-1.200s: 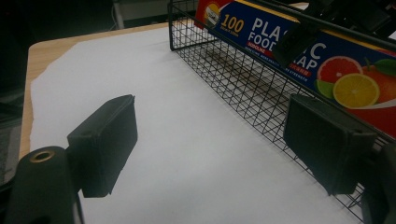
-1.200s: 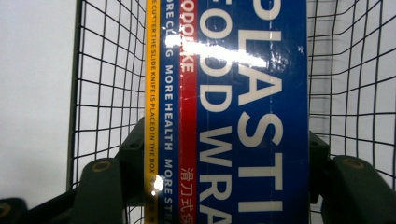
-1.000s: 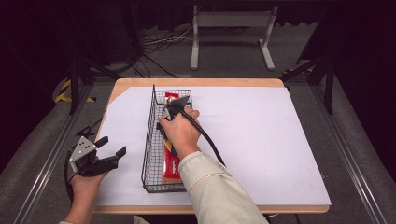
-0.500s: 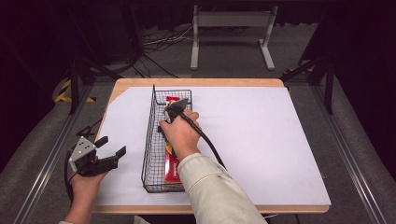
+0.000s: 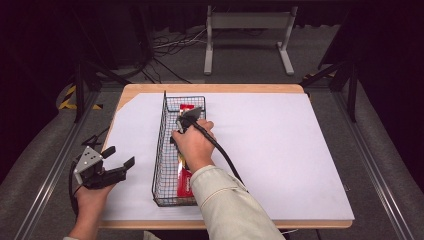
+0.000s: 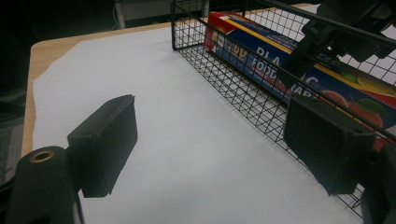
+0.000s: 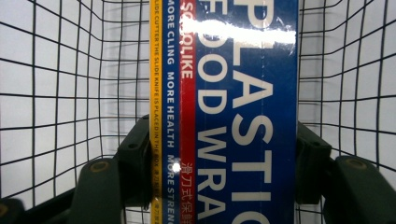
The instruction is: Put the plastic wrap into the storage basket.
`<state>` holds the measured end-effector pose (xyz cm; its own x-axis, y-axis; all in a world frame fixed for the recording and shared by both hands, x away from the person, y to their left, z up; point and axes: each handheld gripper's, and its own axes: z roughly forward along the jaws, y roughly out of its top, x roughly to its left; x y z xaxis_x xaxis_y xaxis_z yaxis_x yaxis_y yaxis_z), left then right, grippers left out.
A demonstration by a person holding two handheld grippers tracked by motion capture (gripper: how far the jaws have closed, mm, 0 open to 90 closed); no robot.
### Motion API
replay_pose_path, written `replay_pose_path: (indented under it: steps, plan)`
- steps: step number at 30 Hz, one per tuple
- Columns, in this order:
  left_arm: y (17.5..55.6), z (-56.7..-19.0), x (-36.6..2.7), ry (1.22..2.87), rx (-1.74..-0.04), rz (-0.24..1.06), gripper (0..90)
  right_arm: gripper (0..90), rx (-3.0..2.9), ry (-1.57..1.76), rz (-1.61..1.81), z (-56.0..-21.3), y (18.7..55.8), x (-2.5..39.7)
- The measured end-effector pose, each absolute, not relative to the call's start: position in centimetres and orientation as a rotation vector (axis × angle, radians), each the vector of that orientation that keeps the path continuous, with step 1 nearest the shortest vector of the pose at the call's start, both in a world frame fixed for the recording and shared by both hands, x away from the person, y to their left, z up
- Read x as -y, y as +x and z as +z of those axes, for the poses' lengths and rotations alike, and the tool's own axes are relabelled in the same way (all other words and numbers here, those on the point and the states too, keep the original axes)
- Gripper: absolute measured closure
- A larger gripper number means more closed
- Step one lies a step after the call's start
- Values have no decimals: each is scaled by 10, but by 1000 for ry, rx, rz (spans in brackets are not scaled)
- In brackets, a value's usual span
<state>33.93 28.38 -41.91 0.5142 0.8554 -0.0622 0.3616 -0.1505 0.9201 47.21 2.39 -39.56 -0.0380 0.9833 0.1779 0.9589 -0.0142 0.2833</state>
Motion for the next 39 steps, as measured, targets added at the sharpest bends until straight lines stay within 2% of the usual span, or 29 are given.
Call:
replay_pose_path:
  steps: [3, 7, 14, 39]
  plan:
    - [340, -419, -284, 1739, -1031, 604, 184, 365, -2161, 2119, 529, -395, 472, -23]
    - [340, -420, -284, 1737, -1033, 606, 184, 288, -2159, 2105, 588, -391, 470, -26]
    - [341, -421, -285, 1740, -1034, 607, 184, 255, -2158, 2033, 647, -372, 470, -21]
    - [354, -425, -274, 1775, -1015, 582, 184, 242, -2233, 1796, 935, -303, 450, 4]
